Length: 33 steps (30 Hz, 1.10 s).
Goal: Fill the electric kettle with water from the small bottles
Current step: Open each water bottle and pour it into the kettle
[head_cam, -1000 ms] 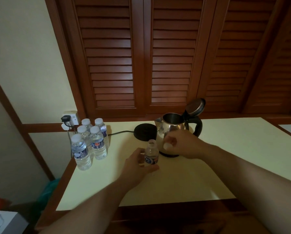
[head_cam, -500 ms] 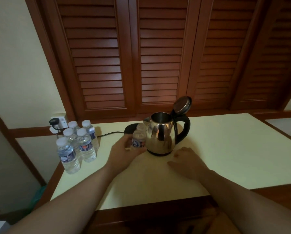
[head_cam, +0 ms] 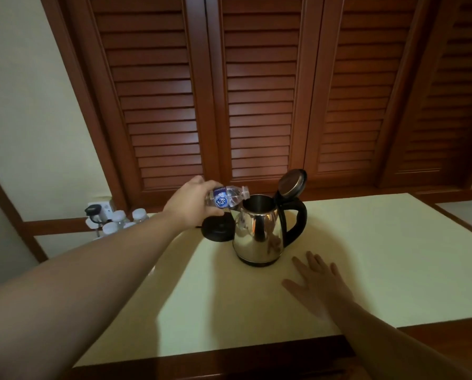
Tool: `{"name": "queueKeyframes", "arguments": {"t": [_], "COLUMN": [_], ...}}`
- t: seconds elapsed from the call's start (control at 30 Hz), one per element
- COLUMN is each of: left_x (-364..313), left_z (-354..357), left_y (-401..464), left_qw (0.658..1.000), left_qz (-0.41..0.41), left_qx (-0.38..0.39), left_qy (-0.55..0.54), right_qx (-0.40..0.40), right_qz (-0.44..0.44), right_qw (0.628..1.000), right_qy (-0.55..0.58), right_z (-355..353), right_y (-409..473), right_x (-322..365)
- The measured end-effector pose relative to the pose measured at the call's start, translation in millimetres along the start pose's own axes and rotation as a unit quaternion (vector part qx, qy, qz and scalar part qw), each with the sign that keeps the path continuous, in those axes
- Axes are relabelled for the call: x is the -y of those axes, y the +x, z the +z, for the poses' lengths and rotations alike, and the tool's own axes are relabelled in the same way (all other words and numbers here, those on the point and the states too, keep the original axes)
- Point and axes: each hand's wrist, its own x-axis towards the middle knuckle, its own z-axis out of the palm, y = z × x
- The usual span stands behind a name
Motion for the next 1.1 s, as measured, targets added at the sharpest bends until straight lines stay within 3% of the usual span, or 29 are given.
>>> {"name": "queueKeyframes", "arguments": {"t": [0.33,1.1], "left_x": [-9,-22], "left_z": [-25,-49], "left_y": [24,37], "left_qw": [0.994,0.979], "left_qz": [0.010,0.062], "left_qx": [0.014,0.039], "left_qy": [0.112,0.189], "right_qx": [0.001,-0.019], "right_qz": [-0.001,0.003], "right_qw": [1.000,1.000], "right_qy": [0.001,0.006], "right_z": [1,2], "right_y": [0,1], "right_x": [0,-2]}}
